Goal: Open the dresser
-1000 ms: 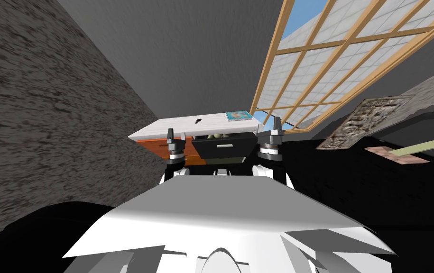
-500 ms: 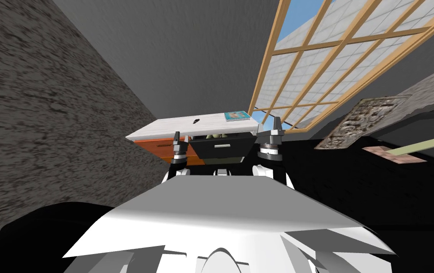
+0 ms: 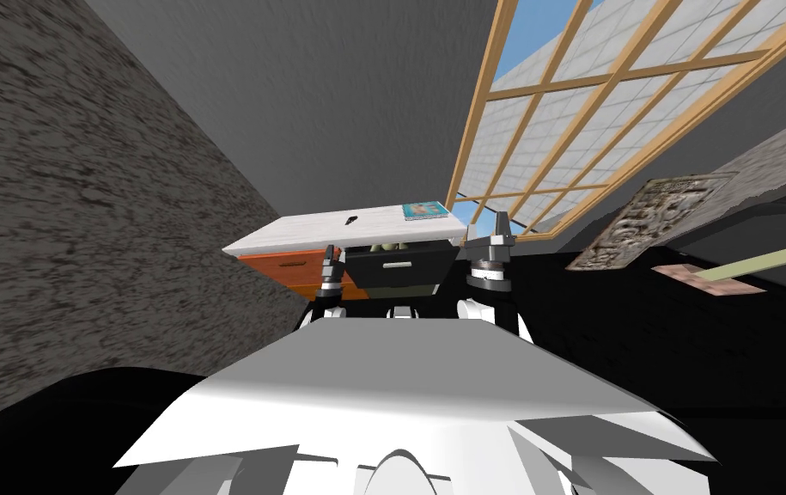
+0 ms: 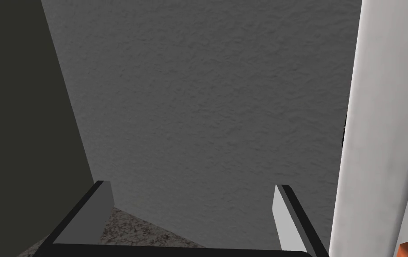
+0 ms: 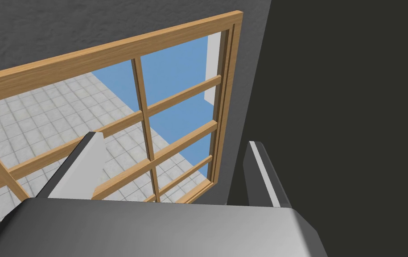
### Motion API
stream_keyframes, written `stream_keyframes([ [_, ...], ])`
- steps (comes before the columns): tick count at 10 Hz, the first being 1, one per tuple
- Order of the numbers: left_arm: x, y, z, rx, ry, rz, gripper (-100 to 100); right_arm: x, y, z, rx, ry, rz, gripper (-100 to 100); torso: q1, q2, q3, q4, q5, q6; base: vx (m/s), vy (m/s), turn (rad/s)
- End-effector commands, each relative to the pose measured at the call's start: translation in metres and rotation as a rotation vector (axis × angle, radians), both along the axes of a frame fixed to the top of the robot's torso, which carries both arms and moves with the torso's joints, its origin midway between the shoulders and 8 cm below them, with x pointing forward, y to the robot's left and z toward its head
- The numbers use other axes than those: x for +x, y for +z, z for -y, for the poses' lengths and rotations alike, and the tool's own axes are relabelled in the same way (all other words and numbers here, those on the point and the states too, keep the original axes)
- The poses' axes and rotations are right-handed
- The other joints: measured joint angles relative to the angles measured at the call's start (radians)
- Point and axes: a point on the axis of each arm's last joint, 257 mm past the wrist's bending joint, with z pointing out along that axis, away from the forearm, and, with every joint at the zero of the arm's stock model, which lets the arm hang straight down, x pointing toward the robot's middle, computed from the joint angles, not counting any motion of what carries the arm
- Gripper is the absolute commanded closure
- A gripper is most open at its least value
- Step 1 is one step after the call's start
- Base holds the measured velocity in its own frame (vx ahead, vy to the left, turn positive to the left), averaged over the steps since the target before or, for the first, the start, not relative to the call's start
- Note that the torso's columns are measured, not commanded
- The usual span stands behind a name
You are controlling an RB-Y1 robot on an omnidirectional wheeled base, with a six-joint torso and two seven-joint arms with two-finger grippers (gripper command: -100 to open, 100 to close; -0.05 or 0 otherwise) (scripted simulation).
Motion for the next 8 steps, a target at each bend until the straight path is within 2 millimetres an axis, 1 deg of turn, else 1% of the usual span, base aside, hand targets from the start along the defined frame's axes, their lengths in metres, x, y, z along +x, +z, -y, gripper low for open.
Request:
stream_keyframes([
  [1, 0.007, -0.025, 0.000, 0.008, 0.003, -0.047, -100, 0.000, 0.000, 0.000, 0.000, 0.000, 0.000, 0, 0.000, 0.000, 0.000, 0.000, 0.000, 0.000, 0.006, -0.056, -0.006],
  [8, 0.020, -0.084, -0.005, 0.020, 0.014, -0.157, -100, 0.000, 0.000, 0.000, 0.000, 0.000, 0.000, 0, -0.001, -0.001, 0.000, 0.000, 0.000, 0.000, 0.003, -0.054, -0.005],
])
